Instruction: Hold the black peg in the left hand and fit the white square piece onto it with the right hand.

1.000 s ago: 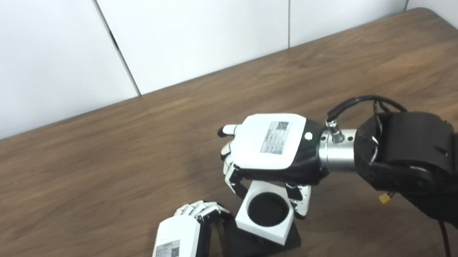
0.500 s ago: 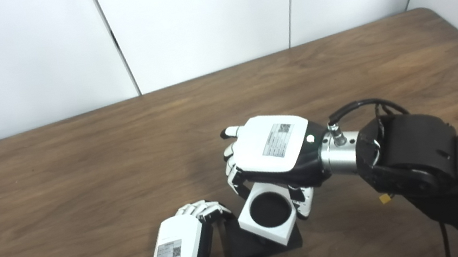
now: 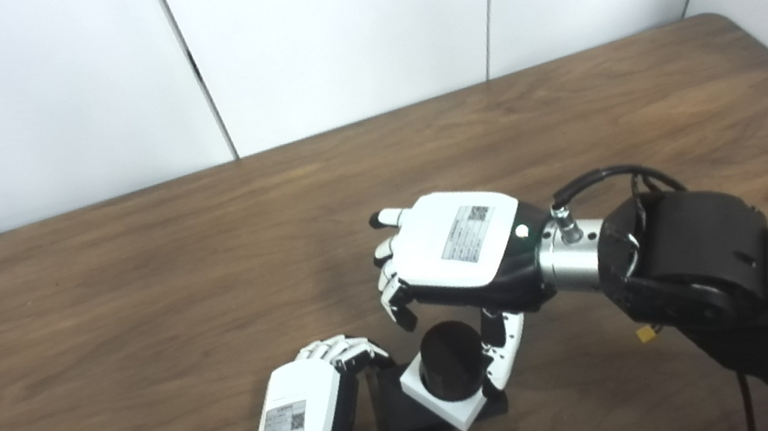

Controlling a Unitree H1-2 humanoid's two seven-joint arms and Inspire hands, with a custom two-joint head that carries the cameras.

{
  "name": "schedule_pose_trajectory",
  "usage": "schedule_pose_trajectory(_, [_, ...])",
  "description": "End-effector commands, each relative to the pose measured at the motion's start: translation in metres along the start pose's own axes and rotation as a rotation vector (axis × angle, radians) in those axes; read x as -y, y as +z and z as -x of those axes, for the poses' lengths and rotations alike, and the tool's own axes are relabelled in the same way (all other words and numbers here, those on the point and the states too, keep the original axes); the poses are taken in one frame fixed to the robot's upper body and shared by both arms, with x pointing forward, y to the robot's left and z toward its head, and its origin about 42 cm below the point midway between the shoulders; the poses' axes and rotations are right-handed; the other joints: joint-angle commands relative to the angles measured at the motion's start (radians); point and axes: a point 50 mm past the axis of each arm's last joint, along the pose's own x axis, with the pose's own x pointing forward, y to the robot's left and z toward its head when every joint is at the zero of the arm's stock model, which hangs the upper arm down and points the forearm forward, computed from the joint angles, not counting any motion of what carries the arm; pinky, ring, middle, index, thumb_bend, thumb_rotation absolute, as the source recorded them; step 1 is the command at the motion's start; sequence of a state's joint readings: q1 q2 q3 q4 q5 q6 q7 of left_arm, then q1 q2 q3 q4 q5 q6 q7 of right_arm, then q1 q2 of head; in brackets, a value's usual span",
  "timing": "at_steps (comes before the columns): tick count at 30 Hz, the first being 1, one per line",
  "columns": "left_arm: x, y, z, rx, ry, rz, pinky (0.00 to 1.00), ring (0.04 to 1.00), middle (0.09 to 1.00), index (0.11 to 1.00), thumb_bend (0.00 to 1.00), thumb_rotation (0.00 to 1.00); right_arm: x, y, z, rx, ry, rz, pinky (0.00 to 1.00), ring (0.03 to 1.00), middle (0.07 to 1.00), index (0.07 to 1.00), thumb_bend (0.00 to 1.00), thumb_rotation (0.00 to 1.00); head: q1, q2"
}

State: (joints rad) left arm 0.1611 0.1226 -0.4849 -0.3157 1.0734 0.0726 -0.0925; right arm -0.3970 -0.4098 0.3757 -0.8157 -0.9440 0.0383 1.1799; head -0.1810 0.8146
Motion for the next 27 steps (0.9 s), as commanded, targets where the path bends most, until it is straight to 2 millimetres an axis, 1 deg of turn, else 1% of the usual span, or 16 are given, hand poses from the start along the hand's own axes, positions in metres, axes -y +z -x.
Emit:
schedule_pose_trajectory(1, [0.0, 0.002, -0.0015, 0.002, -0.01, -0.007, 0.82, 0.794, 0.732, 0.485, 0.52, 0.05, 0.0131, -0.003, 0.0016, -0.024, 0.0, 0.027, 1.0, 0.902, 0.843, 0.749, 1.0, 0.43, -0.001, 0.001])
schedule_pose_trajectory(3, [0.0005, 0.0014, -0.0017, 0.002, -0.011, -0.008, 0.82, 0.794, 0.731, 0.485, 0.52, 0.05, 0.0145, -0.0036, 0.0016, -0.031, 0.005, 0.025, 1.0, 0.929, 0.887, 0.819, 1.0, 0.45, -0.001, 0.001])
schedule_pose_trajectory(9, [0.0006, 0.0009, -0.0014, 0.0, -0.012, -0.008, 0.82, 0.794, 0.73, 0.485, 0.52, 0.05, 0.0148, -0.0054, 0.0009, -0.054, 0.032, 0.047, 1.0, 0.992, 0.967, 0.925, 1.0, 0.49, -0.001, 0.002])
schedule_pose_trajectory(16, [0.0004, -0.0004, -0.0015, -0.001, -0.017, -0.011, 0.82, 0.793, 0.728, 0.485, 0.52, 0.05, 0.0141, -0.0057, 0.0005, -0.06, 0.042, 0.04, 1.0, 1.0, 0.989, 0.952, 1.0, 0.49, -0.002, 0.0])
schedule_pose_trajectory(21, [-0.0007, 0.0002, -0.0008, -0.028, -0.031, -0.07, 0.82, 0.789, 0.733, 0.494, 0.52, 0.08, 0.0147, -0.0052, 0.0007, -0.059, 0.04, 0.036, 1.0, 1.0, 0.985, 0.952, 1.0, 0.49, -0.001, 0.0])
schedule_pose_trajectory(22, [-0.0007, 0.0004, -0.0005, -0.033, -0.031, -0.084, 0.81, 0.788, 0.74, 0.59, 0.67, 0.19, 0.0148, -0.005, 0.0007, -0.059, 0.039, 0.035, 1.0, 1.0, 0.985, 0.952, 1.0, 0.5, 0.0, 0.0])
schedule_pose_trajectory(23, [-0.0004, 0.0006, -0.0002, -0.037, -0.032, -0.098, 0.81, 0.787, 0.747, 0.653, 0.75, 0.27, 0.0148, -0.005, 0.0007, -0.059, 0.038, 0.033, 1.0, 1.0, 0.984, 0.95, 1.0, 0.5, 0.002, 0.0])
schedule_pose_trajectory(25, [0.0008, 0.0006, 0.001, -0.048, -0.025, -0.112, 0.81, 0.787, 0.773, 0.758, 0.86, 0.45, 0.0149, -0.0051, 0.0007, -0.061, 0.035, 0.027, 1.0, 1.0, 0.981, 0.946, 1.0, 0.49, 0.006, 0.0])
schedule_pose_trajectory(26, [0.0009, 0.0006, 0.0018, -0.056, -0.025, -0.112, 0.81, 0.792, 0.79, 0.801, 0.91, 0.51, 0.015, -0.0051, 0.0006, -0.062, 0.033, 0.023, 1.0, 1.0, 0.98, 0.944, 1.0, 0.5, 0.005, 0.001])
schedule_pose_trajectory(27, [0.0008, 0.0005, 0.0024, -0.061, -0.026, -0.111, 0.83, 0.816, 0.828, 0.868, 0.97, 0.57, 0.0151, -0.0049, 0.0005, -0.063, 0.032, 0.021, 1.0, 1.0, 0.98, 0.943, 1.0, 0.5, 0.005, 0.001])
